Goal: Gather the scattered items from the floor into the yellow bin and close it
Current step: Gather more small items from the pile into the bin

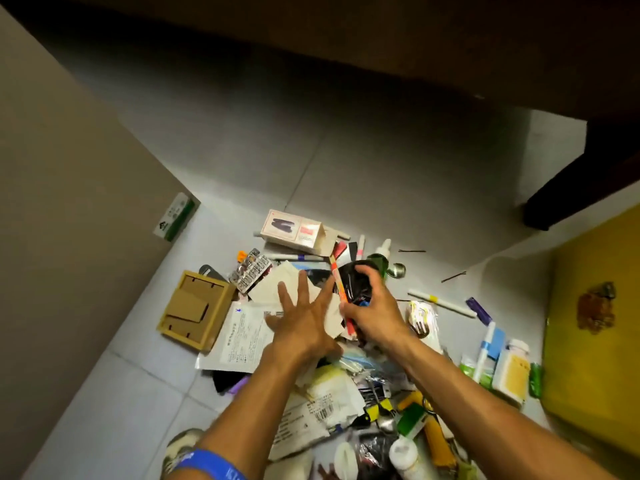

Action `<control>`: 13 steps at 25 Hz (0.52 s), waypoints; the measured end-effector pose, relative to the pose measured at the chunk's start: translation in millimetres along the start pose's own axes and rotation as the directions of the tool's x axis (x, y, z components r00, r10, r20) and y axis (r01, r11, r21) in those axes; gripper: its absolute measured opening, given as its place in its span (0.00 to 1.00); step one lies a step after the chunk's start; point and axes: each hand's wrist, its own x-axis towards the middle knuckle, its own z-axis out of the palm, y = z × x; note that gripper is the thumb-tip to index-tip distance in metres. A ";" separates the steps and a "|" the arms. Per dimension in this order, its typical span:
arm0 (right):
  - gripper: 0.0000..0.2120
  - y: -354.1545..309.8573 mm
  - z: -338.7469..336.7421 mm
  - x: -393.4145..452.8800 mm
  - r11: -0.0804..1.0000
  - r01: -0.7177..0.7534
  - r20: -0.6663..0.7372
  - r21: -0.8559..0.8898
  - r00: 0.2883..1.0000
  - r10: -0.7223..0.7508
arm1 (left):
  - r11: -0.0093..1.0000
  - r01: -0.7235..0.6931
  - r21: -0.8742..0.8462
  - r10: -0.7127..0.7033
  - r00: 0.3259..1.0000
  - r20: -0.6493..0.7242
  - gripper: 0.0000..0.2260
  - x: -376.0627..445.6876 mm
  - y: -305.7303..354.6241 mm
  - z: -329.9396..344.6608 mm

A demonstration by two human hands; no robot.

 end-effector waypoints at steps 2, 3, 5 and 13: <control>0.28 1.2 -0.5 -4.4 0.997 -0.030 -0.031 0.077 0.999 0.033 | 1.000 -0.020 0.022 0.022 0.998 -0.064 0.52 -9.1 -4.8 5.6; 0.26 -0.7 -4.7 -5.5 0.994 -0.036 -0.060 0.107 0.997 0.042 | 0.999 -0.002 0.040 0.006 0.994 -0.106 0.48 -15.4 -6.9 8.2; 0.22 -3.7 -14.9 -12.5 0.985 -0.028 -0.106 0.167 0.993 0.046 | 0.991 0.057 0.124 -0.030 0.977 -0.212 0.40 -30.2 -7.3 8.6; 0.19 -39.6 -69.5 -72.2 0.915 0.140 -0.117 0.378 0.988 -0.103 | 0.952 -0.302 -0.044 0.250 0.856 -0.452 0.34 -107.4 28.6 -57.4</control>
